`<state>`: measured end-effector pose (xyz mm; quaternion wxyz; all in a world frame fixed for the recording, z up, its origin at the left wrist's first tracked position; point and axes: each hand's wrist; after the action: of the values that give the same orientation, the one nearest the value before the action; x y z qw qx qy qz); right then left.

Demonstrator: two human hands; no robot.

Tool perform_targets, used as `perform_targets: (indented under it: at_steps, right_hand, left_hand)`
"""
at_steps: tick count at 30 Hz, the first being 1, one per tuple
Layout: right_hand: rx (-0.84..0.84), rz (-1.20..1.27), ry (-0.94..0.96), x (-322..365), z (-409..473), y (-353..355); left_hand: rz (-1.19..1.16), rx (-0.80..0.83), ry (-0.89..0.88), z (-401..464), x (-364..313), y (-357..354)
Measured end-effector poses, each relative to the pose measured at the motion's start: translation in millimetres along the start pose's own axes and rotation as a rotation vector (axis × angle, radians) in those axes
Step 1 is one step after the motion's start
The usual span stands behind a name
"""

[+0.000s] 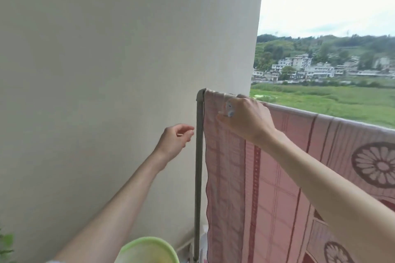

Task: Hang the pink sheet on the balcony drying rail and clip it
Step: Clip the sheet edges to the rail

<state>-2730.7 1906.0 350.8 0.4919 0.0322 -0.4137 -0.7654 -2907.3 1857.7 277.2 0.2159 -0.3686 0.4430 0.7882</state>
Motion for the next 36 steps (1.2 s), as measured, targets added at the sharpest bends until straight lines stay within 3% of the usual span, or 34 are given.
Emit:
perform_targets:
  at_steps: [3, 8, 14, 18, 28, 36]
  right_hand:
    - [-0.101, -0.209, 0.054, 2.9, 51.9, -6.2]
    - [-0.032, -0.451, -0.030, -5.3, 107.4, -9.9]
    - [0.090, -0.487, -0.156, -17.1, 120.7, -26.1]
    - [0.126, -0.468, -0.162, -14.7, 123.4, -29.6]
    - [0.075, -0.414, -0.143, -9.9, 123.8, -37.3]
    - [0.066, -0.472, -0.105, -9.4, 129.4, -55.8]
  left_hand:
    - [-0.006, 0.008, -0.055, 77.7, -4.9, 4.2]
    - [-0.078, 0.059, -0.034, 149.7, -11.0, -11.5]
    - [-0.177, 0.117, -0.068, 158.6, -7.4, -30.4]
    - [-0.251, 0.021, -0.047, 168.9, 2.5, -20.3]
    - [-0.461, -0.028, -0.079, 195.5, 9.6, -1.1]
    - [-0.398, 0.175, -0.171, 171.9, 49.5, -24.1]
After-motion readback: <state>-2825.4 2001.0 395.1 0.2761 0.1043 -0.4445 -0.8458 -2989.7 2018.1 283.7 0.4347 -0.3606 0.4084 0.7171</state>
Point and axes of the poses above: each hand's wrist, its own z-axis towards the middle knuckle, its own y-axis out of the back of the hand, x = y × z, and after that the axes turned 15 degrees about z, right-handed
